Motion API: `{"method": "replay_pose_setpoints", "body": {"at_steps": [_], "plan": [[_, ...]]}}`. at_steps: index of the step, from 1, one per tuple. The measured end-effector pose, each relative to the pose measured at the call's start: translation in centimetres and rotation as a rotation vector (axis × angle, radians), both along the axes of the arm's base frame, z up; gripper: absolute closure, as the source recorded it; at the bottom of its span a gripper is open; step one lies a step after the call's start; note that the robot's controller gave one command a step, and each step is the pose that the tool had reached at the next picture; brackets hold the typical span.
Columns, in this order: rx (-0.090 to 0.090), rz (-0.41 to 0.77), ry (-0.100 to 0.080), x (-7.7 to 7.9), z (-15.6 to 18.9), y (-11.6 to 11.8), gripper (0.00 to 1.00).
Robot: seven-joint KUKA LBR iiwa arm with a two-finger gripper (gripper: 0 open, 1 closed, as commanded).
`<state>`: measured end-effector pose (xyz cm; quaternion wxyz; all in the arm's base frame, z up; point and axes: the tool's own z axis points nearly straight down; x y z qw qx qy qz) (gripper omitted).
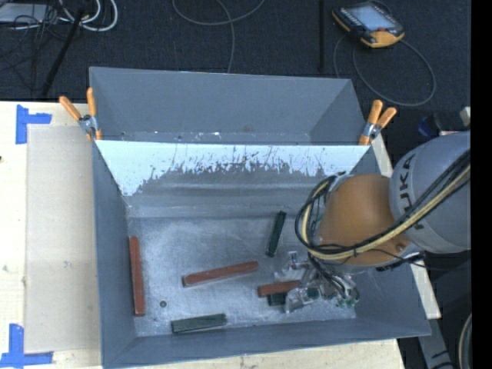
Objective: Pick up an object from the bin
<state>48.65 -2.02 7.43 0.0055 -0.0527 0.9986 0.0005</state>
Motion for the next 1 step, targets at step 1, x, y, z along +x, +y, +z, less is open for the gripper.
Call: {"method": "replay_pose_setpoints", "body": {"at_steps": [1], "plan": [[-0.002, 0.042, 0.006, -1.42, 16.68, -3.53, 1.0]]}}
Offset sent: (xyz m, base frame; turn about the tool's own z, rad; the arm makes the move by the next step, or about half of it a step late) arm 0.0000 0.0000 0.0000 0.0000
